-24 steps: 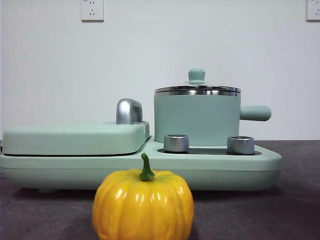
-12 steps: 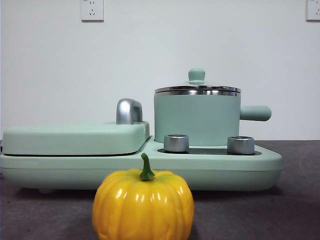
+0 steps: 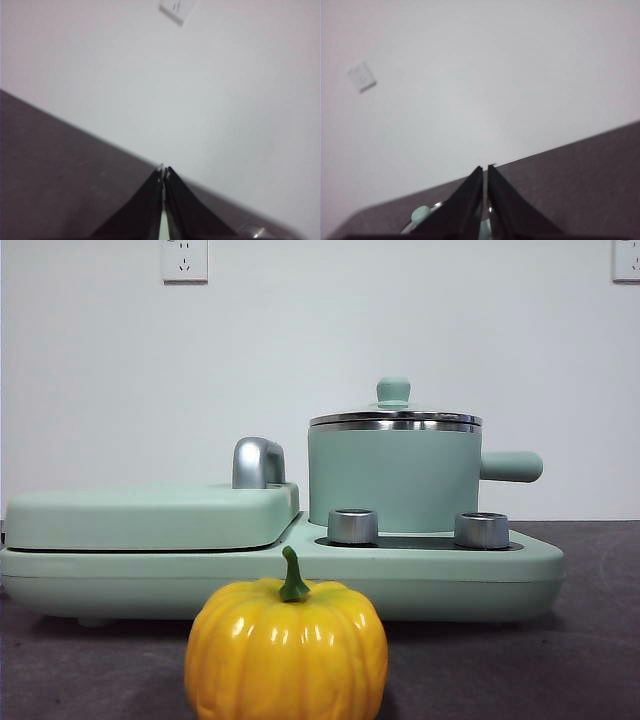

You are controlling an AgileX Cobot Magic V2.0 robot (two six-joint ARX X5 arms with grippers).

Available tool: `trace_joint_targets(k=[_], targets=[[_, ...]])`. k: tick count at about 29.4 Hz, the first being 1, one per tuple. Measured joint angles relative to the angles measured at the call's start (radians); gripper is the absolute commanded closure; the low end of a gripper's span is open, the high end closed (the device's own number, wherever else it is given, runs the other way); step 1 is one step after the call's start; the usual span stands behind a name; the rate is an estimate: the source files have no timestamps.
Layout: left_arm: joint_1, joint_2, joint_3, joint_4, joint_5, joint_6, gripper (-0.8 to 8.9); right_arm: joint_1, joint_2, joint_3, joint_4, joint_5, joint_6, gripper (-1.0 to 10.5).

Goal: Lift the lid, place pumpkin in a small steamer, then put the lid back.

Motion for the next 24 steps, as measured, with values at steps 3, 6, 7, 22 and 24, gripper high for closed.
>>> trace_joint_targets(k=[3, 6, 7, 22, 24], targets=[[0.0, 0.07, 0.118, -0.115, 0.018, 0.103, 8.04, 0.0, 0.047, 0.089, -0.066, -0.02, -0.115, 9.3], [0.0, 0.145, 0.219, -0.169, 0.061, 0.192, 8.04, 0.0, 0.108, 0.16, -0.144, -0.054, -0.211, 9.3], [0.0, 0.167, 0.241, -0.18, 0.077, 0.214, 8.04, 0.0, 0.129, 0.176, -0.167, -0.065, -0.237, 9.3], [-0.043, 0.481, 0.393, -0.315, 0.232, 0.563, 8.04, 0.003, 0.465, 0.366, -0.448, -0.192, -0.602, 9.3], [-0.064, 0.509, 0.393, -0.322, 0.232, 0.612, 8.04, 0.012, 0.491, 0.369, -0.447, -0.192, -0.65, 9.3]])
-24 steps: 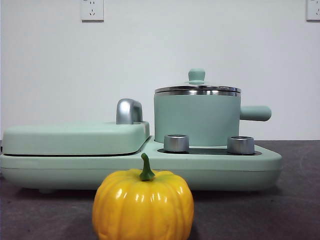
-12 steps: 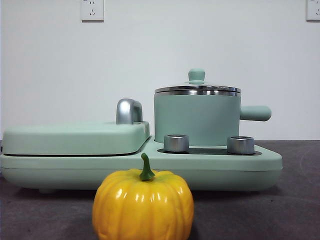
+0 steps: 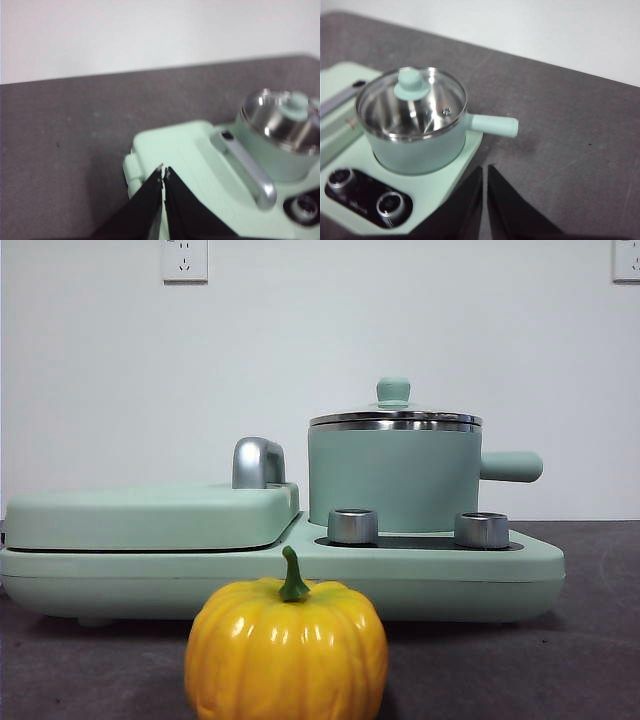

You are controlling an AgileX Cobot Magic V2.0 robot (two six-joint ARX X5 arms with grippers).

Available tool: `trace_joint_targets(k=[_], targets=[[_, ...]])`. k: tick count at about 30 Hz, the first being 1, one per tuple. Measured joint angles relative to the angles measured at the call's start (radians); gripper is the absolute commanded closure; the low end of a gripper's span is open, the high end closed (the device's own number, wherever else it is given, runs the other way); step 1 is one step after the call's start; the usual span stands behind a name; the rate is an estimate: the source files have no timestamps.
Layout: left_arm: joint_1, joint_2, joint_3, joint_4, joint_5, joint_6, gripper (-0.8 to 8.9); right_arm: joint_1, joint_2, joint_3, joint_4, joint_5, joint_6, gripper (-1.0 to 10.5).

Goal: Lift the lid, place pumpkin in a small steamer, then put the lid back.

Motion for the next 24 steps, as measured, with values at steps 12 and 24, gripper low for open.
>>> trace_joint_targets(k=[12, 24], targets=[[-0.135, 0.085, 0.0, 0.007, 0.0, 0.322, 6.73, 0.097, 0.052, 0.0, -0.021, 0.001, -0.26, 7.2], [-0.196, 0.132, 0.0, 0.129, 0.0, 0.273, 5.68, 0.102, 0.054, 0.0, -0.021, 0.002, -0.29, 6.8]])
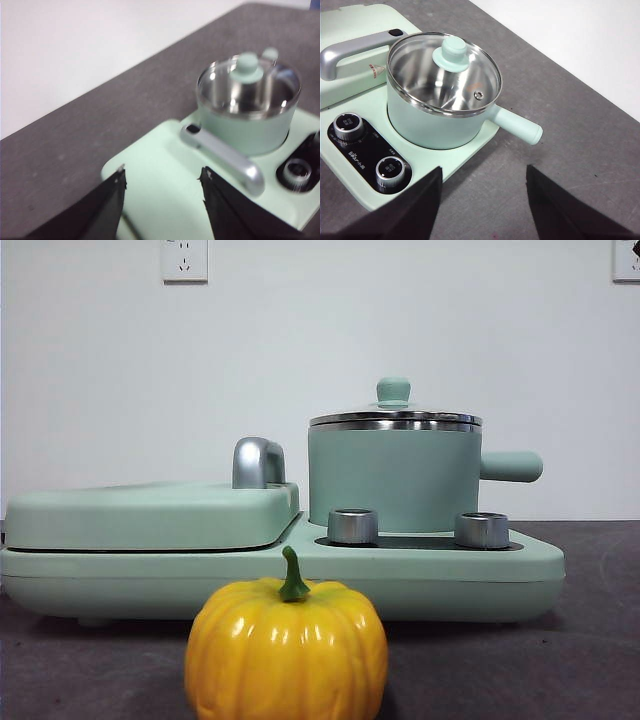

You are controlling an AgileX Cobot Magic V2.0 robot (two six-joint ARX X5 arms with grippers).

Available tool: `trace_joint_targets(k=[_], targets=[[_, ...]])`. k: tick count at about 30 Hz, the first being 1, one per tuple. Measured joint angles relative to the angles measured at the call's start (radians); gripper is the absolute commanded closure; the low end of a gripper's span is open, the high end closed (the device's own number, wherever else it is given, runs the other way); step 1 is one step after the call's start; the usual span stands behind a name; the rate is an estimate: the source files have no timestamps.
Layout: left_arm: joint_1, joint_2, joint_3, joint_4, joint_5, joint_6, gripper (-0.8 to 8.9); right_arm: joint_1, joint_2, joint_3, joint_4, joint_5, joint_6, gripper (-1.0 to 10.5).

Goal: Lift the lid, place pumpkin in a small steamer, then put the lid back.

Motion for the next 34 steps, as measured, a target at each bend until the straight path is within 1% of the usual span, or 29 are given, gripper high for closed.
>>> trace_joint_targets(k=[4, 6, 12, 21, 25, 29, 34], targets=[[-0.036, 0.058, 0.002, 0.059, 0.0, -0.071, 5.69, 0.0, 0.0, 0.0, 0.0, 0.0, 0.0, 6.8], [-0.057, 0.091, 0.002, 0.084, 0.0, -0.088, 5.68, 0.0, 0.0, 0.0, 0.0, 0.0, 0.0, 6.8], [-0.154, 0.231, 0.002, 0.223, 0.0, -0.107, 5.69, 0.0, 0.0, 0.0, 0.003, 0.0, 0.0, 6.8], [-0.293, 0.443, 0.002, 0.534, 0.0, -0.109, 5.69, 0.0, 0.0, 0.0, 0.007, 0.0, 0.0, 6.8], [-0.334, 0.535, 0.006, 0.657, -0.001, -0.136, 5.69, 0.0, 0.0, 0.0, 0.007, 0.0, 0.0, 6.8], [-0.357, 0.609, 0.04, 0.707, -0.001, -0.154, 5.69, 0.0, 0.0, 0.0, 0.006, 0.0, 0.0, 6.8], [-0.376, 0.711, 0.126, 0.712, -0.002, -0.161, 5.68, 0.0, 0.0, 0.0, 0.006, 0.0, 0.0, 6.8]])
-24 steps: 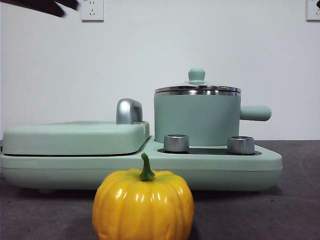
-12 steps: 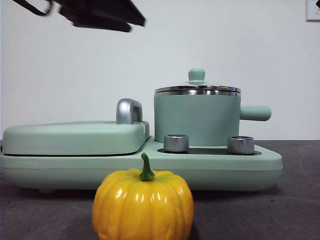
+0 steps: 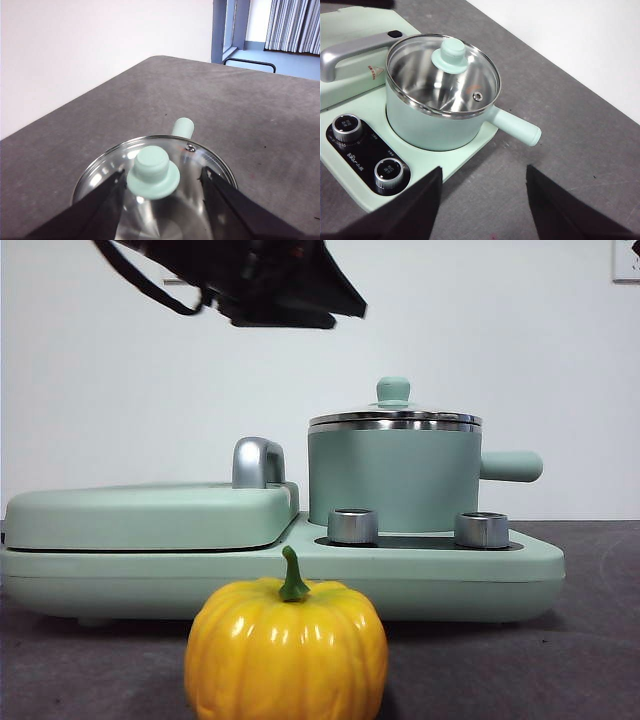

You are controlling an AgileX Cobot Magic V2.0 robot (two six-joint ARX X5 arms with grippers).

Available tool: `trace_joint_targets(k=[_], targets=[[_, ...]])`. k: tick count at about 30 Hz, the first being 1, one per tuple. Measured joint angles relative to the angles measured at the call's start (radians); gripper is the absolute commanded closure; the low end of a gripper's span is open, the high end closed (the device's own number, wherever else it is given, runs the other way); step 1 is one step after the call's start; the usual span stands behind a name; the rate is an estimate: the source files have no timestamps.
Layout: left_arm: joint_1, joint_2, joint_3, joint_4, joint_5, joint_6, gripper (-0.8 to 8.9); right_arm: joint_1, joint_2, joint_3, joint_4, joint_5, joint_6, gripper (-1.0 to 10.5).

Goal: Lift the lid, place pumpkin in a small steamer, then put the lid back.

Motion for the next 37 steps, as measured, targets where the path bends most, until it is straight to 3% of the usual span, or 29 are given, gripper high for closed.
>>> trace_joint_targets(k=[16, 31, 33, 36, 37], targets=[[-0.014, 0.29, 0.235, -0.002, -0.002, -0.014, 5.68, 0.0, 0.0, 0.0, 0.0, 0.0, 0.0, 6.8], [-0.015, 0.332, 0.25, -0.025, -0.002, -0.049, 5.72, 0.0, 0.0, 0.0, 0.0, 0.0, 0.0, 6.8], [-0.015, 0.332, 0.25, -0.025, -0.002, -0.049, 6.1, 0.0, 0.0, 0.0, 0.0, 0.0, 0.0, 6.8], [-0.016, 0.332, 0.25, -0.026, 0.002, -0.049, 8.06, 0.0, 0.0, 0.0, 0.0, 0.0, 0.0, 6.8], [-0.017, 0.332, 0.25, -0.026, 0.002, -0.049, 8.04, 0.0, 0.0, 0.0, 0.0, 0.0, 0.0, 6.8]])
